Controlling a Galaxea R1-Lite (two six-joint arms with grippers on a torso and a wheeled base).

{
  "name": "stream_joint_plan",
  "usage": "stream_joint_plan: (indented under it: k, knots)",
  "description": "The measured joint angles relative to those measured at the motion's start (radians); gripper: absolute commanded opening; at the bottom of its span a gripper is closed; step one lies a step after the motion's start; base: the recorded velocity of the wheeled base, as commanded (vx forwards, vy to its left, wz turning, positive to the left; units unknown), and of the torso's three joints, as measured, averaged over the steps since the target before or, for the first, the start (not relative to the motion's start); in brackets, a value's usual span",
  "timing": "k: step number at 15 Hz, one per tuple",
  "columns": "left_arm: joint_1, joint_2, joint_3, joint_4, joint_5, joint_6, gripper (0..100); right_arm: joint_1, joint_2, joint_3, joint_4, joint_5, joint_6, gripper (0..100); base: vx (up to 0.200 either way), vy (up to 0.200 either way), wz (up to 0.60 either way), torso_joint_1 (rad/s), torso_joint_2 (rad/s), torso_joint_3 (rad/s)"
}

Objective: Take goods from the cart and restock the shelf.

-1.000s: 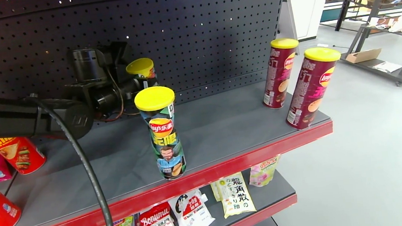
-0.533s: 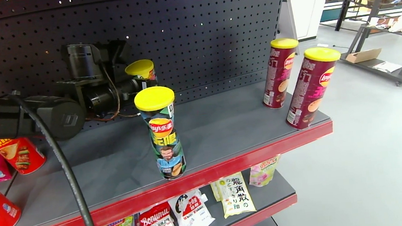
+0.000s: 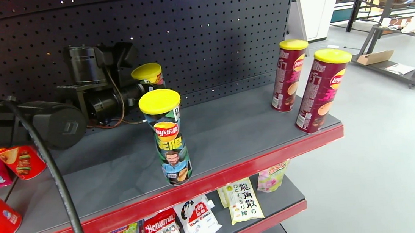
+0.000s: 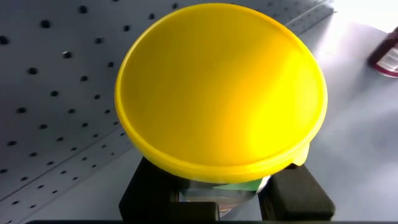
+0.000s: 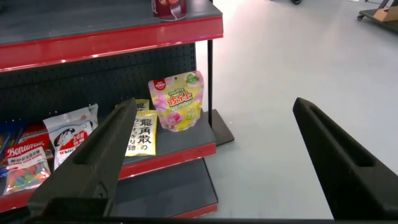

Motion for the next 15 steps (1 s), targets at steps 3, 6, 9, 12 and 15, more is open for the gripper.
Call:
stream_joint_plan:
  k: [3, 6, 9, 12, 15]
  knots:
    - [-0.007, -0.003, 0.0, -0.001, 0.028, 0.0, 0, 0.0, 0.0, 0.0, 0.0, 0.0, 0.0, 100, 0.0, 0.0, 0.0, 0.0, 0.0, 0.0]
    - [-0.013, -0.002, 0.002, -0.001, 0.065, -0.007, 0, 0.0, 0.0, 0.0, 0.0, 0.0, 0.0, 100, 0.0, 0.0, 0.0, 0.0, 0.0, 0.0]
    - [-0.016, -0.002, 0.002, -0.002, 0.092, -0.037, 0, 0.0, 0.0, 0.0, 0.0, 0.0, 0.0, 100, 0.0, 0.0, 0.0, 0.0, 0.0, 0.0]
    - [-0.025, -0.002, 0.002, -0.003, 0.117, -0.074, 0, 0.0, 0.0, 0.0, 0.0, 0.0, 0.0, 100, 0.0, 0.0, 0.0, 0.0, 0.0, 0.0]
    - [-0.031, -0.002, 0.007, -0.001, 0.118, -0.07, 0, 0.0, 0.0, 0.0, 0.0, 0.0, 0.0, 100, 0.0, 0.0, 0.0, 0.0, 0.0, 0.0]
